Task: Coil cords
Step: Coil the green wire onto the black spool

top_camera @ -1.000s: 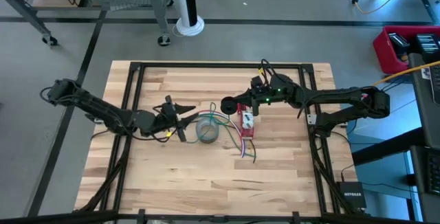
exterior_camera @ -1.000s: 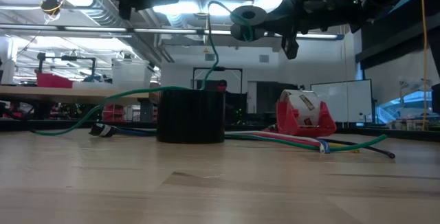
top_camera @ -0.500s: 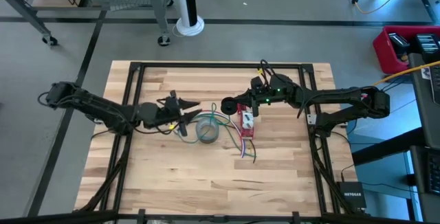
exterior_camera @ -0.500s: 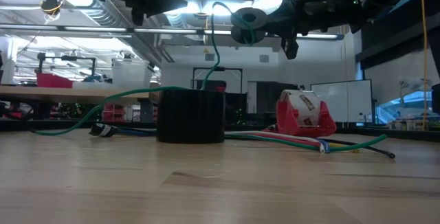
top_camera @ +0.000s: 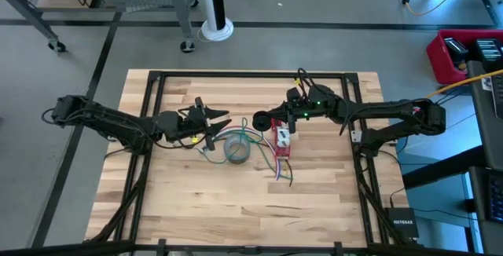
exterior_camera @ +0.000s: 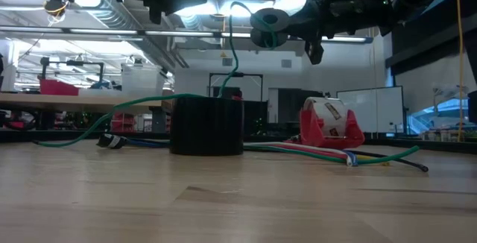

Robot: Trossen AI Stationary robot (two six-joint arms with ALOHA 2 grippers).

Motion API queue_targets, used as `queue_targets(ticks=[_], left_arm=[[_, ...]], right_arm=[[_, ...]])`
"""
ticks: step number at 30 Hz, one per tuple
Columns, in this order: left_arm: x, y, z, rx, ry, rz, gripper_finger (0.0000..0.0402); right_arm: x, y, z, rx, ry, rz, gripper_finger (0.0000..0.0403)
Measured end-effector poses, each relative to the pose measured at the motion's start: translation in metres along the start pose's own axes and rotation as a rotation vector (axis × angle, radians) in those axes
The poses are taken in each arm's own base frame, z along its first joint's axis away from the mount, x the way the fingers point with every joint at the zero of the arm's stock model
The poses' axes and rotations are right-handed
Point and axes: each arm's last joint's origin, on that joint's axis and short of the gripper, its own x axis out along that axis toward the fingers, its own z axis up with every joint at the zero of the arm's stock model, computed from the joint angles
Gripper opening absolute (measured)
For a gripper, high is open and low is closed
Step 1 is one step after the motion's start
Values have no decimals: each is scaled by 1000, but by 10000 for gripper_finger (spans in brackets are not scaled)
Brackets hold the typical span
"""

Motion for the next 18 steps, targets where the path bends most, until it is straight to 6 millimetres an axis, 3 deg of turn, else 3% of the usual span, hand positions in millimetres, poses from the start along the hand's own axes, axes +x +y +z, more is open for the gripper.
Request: queue_targets(ticks=[18], left_arm=[[1,3,0,42,2,16,139]], right_arm=[[0,-1,0,0,-12,-24,3]])
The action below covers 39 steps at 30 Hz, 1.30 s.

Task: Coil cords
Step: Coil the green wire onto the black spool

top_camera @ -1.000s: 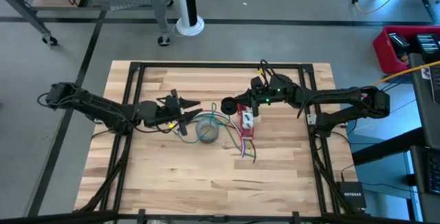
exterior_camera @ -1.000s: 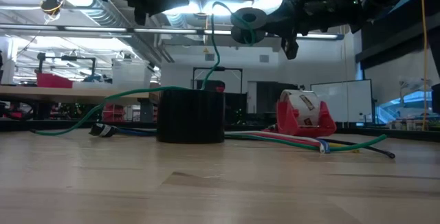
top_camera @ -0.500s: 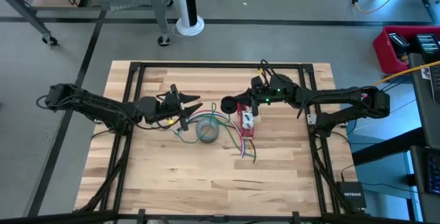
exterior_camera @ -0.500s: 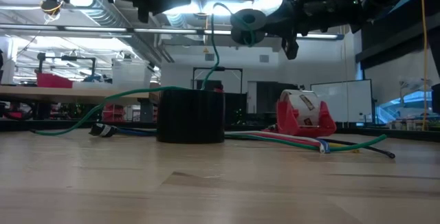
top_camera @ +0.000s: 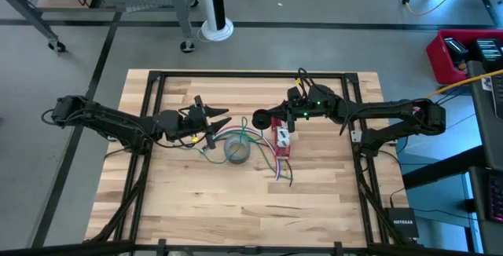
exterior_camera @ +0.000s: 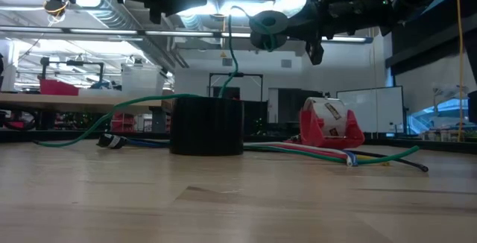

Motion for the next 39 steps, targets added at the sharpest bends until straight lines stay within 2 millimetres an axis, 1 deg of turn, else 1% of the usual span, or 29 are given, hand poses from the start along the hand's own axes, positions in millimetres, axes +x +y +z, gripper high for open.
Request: queue_targets(ticks=[6,10,13,22,25,27,32,39], left_arm=[[0,1,0,-40,0,-7,139],[8,2,-5,-79,-5,-98,139],[21,4,-5,-71,-21,-111,139],[71,9,-1,-18,4,-132,139],[84,11,-5,-39,28,-167,139],[89,12,-8,-46,60,-178,139],[91,15,-7,-42,144,-167,139],[82,12,8,-42,122,-186,139]], right_arm=[[0,1,1,-18,-2,11,3],[0,1,0,-82,6,31,3],[0,2,0,-96,9,45,3],[0,2,0,-98,10,54,3],[0,2,0,-98,11,55,3],[0,2,0,-98,11,54,3],[0,1,0,-99,11,40,3],[0,-3,1,-145,-34,-90,3]])
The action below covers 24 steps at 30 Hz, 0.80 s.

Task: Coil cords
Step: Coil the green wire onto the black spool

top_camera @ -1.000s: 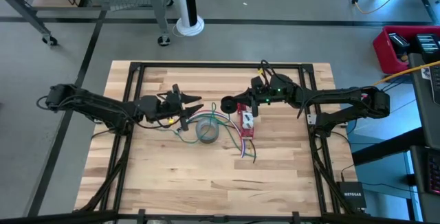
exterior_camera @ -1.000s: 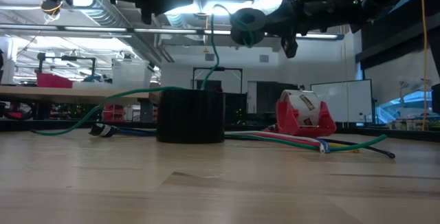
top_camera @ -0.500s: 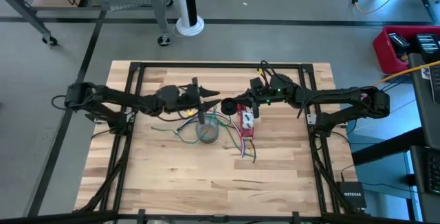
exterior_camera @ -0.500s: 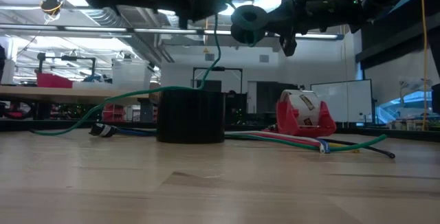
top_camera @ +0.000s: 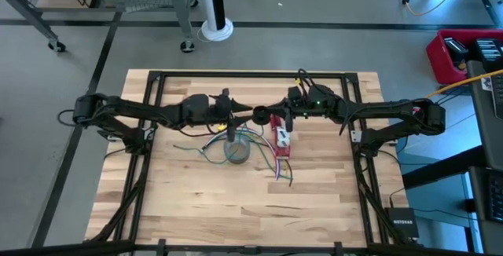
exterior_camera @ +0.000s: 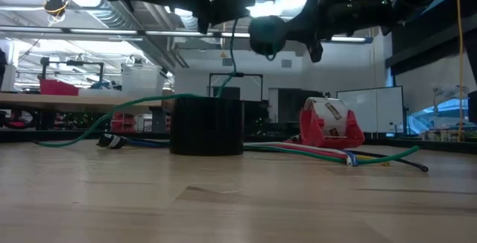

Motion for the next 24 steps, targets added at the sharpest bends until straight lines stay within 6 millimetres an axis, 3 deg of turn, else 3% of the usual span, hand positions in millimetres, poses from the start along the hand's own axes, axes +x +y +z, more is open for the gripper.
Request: queue_targets(ticks=[24], left_arm=[[-1,1,-4,3,51,7,139]], right_arm=[[1,5,16,-161,-88,29,3]])
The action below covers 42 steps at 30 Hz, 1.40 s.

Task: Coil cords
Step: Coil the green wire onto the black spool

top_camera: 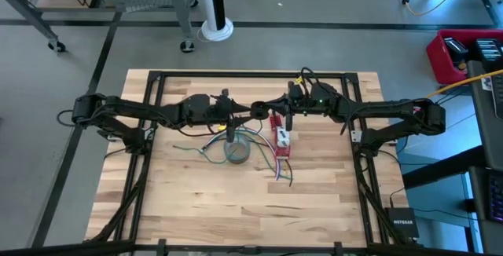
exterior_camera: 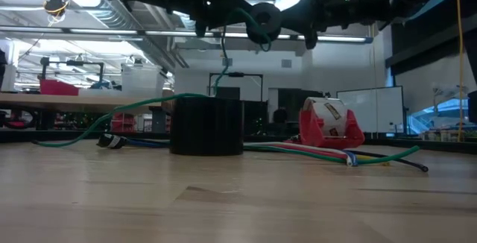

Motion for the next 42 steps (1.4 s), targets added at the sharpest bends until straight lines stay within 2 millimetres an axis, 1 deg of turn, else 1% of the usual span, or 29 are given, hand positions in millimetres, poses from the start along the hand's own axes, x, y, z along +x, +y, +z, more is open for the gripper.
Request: queue_targets(ticks=[4,8,14,19,25,27,32,36,39,42], left_arm=[[0,0,0,11,0,3,139],[0,2,0,43,1,47,139],[0,10,0,59,3,99,139],[0,15,1,78,0,129,139],[0,19,2,72,-3,144,139],[0,19,3,71,-14,145,139],[-1,16,5,34,-39,120,139],[0,8,-3,6,32,87,139],[0,3,-8,30,73,69,139],[0,1,-8,72,74,60,139]], right_arm=[[0,0,-1,2,8,0,3],[0,-1,0,0,-3,-35,3],[-1,-7,-1,-56,-13,-222,3],[-2,-10,-2,-113,1,-330,3],[-4,-14,1,-240,-14,-521,3],[-4,-15,4,-275,-27,-555,3],[-3,-13,14,-260,-14,-555,3],[1,-11,23,-209,15,-496,3],[2,-10,29,-202,37,-483,3],[2,-10,29,-201,81,-494,3]])
